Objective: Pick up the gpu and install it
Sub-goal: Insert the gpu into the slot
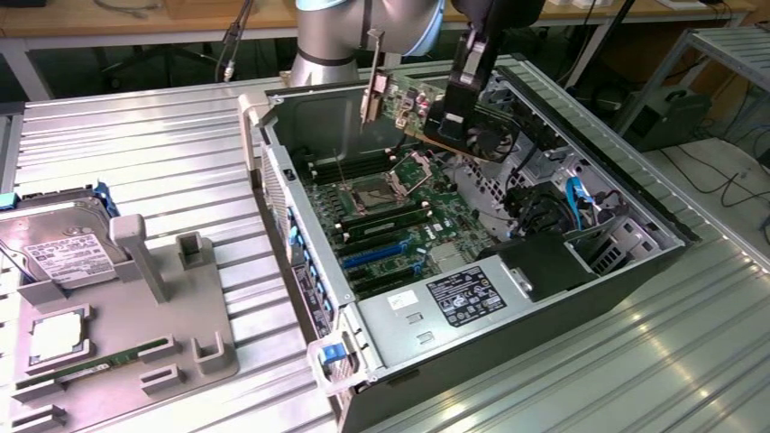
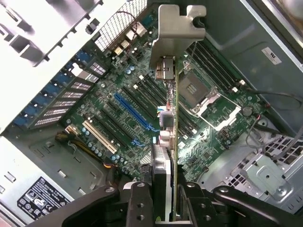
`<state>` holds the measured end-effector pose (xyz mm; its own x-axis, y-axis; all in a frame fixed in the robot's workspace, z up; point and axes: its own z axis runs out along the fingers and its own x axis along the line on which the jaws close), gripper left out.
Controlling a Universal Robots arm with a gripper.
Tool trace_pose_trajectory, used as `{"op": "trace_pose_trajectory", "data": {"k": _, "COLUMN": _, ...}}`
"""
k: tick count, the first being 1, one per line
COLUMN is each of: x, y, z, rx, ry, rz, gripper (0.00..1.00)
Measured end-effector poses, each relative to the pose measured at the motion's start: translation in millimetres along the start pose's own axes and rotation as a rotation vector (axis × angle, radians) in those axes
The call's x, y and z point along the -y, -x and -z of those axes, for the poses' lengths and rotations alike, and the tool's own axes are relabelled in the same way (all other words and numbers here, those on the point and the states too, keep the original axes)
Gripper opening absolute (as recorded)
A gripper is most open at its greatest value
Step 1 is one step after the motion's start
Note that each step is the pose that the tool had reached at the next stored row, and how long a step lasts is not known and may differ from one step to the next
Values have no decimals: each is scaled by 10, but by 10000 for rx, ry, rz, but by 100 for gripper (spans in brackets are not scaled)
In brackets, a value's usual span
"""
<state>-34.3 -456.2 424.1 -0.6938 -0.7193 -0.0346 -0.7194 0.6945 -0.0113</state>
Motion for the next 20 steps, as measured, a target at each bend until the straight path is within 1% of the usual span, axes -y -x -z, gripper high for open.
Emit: {"op": "trace_pose_trajectory", "data": {"k": 20, "x": 13, "y": -16, "z": -7, "rx": 26, "ry": 79, "rz": 2285, "gripper": 28}}
